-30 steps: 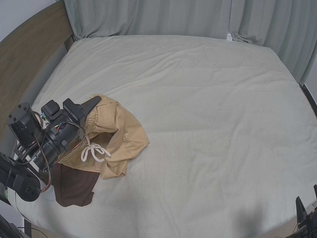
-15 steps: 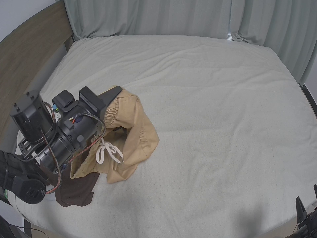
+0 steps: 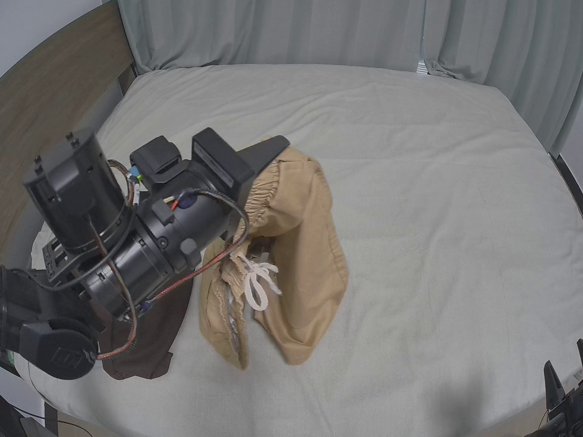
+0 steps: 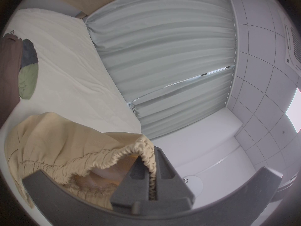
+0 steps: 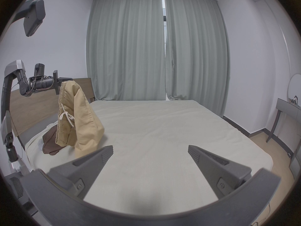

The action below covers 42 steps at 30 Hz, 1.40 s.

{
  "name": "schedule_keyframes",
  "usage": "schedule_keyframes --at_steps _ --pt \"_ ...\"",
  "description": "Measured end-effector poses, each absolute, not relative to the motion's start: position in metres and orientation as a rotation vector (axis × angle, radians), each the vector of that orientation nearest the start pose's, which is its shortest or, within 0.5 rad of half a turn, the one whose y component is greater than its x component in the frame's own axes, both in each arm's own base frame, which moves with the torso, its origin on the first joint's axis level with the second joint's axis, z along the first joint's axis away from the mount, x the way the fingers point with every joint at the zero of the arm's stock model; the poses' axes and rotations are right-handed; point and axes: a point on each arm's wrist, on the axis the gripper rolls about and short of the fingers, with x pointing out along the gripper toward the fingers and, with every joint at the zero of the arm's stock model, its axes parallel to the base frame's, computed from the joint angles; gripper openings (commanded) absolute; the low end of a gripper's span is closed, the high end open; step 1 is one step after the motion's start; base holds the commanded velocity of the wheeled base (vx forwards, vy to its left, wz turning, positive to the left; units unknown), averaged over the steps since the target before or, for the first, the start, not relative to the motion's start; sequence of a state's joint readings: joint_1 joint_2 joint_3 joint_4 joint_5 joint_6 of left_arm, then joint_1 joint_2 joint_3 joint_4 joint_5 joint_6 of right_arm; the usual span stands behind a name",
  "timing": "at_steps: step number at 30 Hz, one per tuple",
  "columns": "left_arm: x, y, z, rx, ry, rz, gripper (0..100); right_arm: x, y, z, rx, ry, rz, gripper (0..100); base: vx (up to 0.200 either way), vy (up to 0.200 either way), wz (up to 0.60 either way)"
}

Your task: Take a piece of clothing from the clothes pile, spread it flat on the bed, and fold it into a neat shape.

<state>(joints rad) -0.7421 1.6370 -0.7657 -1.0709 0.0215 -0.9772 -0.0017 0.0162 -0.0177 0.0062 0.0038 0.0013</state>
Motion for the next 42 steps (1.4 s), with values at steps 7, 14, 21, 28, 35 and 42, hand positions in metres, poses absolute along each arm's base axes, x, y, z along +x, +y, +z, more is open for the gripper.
schedule_keyframes --at_steps 7,14,21,28,35,42 --pt "0.217 -0.216 0.229 -0.994 0.224 -0.800 0 -0.023 0.000 0.080 0.002 0.004 0.003 100 0.000 0.000 0.00" --pt "0.218 -0.243 0.214 -0.963 0.318 -0.879 0 -0.023 0.000 0.080 0.001 0.004 0.003 100 0.000 0.000 0.00" --pt "0.222 -0.270 0.199 -0.939 0.386 -0.939 0 -0.023 0.000 0.080 0.002 0.004 0.003 100 0.000 0.000 0.00" --pt "0.214 -0.301 0.197 -0.956 0.426 -1.008 0 -0.023 0.000 0.080 0.002 0.004 0.003 100 0.000 0.000 0.00" --pt "0.202 -0.322 0.205 -0.994 0.460 -1.069 0 -0.023 0.000 0.080 0.002 0.005 0.003 100 0.000 0.000 0.00" --pt "0.195 -0.333 0.241 -1.095 0.455 -1.126 0 -0.023 0.000 0.080 0.002 0.005 0.003 100 0.000 0.000 0.00"
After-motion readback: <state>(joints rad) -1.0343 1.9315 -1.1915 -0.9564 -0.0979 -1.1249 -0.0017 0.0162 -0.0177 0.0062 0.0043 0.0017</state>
